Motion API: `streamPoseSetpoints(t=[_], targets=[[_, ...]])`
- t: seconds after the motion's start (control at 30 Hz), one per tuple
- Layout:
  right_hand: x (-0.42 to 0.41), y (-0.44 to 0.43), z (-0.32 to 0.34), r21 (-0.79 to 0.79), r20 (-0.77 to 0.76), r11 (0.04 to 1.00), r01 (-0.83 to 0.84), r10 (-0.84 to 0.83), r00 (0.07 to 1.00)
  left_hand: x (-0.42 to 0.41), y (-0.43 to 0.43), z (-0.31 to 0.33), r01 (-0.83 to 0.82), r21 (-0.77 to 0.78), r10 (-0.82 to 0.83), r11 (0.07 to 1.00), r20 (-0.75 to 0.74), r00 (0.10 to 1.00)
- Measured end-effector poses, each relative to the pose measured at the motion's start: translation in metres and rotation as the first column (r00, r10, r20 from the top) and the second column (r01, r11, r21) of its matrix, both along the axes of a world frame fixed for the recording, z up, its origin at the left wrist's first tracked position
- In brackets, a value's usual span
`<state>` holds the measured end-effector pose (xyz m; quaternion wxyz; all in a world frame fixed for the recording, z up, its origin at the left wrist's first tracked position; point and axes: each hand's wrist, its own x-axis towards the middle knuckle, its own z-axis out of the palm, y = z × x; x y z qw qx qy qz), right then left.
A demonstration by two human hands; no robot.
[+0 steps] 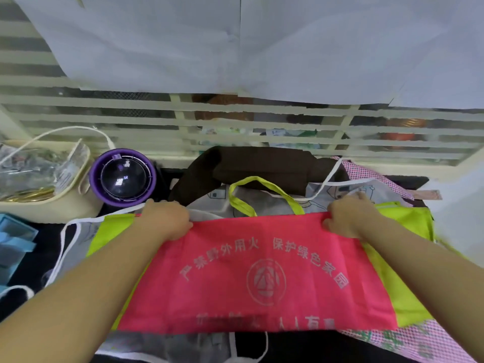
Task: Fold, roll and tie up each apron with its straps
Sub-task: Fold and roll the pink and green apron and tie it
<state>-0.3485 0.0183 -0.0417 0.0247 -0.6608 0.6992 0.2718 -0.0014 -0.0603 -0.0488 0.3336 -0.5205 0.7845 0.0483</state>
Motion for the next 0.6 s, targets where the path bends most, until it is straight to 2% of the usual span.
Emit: streamPoseSetpoints(t=[0.1,0.13,0.2,0.27,0.37,0.43,0.53,0.6], targets=[[-0.002,0.016,-0.02,-0.095,-0.006,0.994,0.048,-0.049,0.999,-0.002,0.018,-0.023,-0.008,-0.298,-0.022,0.955,-0.097,0.995],[-0.003,0.022,-0.024,-0.145,0.019,0.988,0.051,-0.049,0.999,0.001,0.023,-0.031,-0.033,-0.34,-0.028,0.94,-0.174,0.984],[-0.004,0.031,-0.03,-0.257,0.12,0.964,0.066,-0.036,0.992,0.009,0.029,-0.043,-0.097,-0.339,-0.042,0.936,-0.381,0.924],[-0.007,0.035,-0.037,-0.339,0.199,0.936,0.092,-0.024,0.98,0.016,0.034,-0.046,-0.091,-0.294,-0.074,0.951,-0.506,0.859],[-0.012,0.039,-0.046,-0.479,0.223,0.876,0.059,0.056,0.973,0.026,0.037,-0.037,-0.032,-0.115,-0.034,0.993,-0.528,0.848],[-0.014,0.042,-0.047,-0.57,0.218,0.821,0.02,0.127,0.968,0.03,0.034,-0.024,-0.03,0.103,0.081,0.994,-0.537,0.84],[-0.018,0.044,-0.048,-0.645,0.196,0.763,-0.041,0.217,0.956,0.034,0.028,-0.009,-0.054,0.451,0.327,0.891,-0.554,0.766],[-0.02,0.043,-0.049,-0.669,0.195,0.74,-0.067,0.262,0.945,0.034,0.026,-0.001,-0.013,0.52,0.347,0.854,-0.55,0.76]])
